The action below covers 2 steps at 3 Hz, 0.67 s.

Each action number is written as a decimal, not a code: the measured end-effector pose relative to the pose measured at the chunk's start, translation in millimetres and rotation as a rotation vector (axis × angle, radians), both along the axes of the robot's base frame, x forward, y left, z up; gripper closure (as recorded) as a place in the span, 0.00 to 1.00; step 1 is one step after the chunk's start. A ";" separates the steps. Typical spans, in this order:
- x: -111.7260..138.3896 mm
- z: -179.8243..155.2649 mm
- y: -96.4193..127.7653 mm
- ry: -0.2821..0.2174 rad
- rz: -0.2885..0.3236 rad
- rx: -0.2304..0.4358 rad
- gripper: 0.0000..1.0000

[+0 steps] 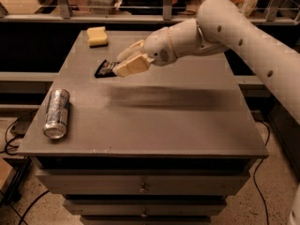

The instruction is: Move rxbar chocolate near redbull can

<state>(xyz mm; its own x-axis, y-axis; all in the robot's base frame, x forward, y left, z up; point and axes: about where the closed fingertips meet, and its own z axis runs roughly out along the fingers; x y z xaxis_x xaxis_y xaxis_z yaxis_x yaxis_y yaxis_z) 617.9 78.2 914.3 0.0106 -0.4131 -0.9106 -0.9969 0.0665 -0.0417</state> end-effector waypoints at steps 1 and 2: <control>-23.4 -6.9 34.6 0.002 0.108 -0.023 1.00; -40.6 -17.6 56.8 0.014 0.179 -0.037 0.85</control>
Offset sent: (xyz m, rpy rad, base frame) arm -0.0599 0.0783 -0.0312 -0.0540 0.0297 0.2549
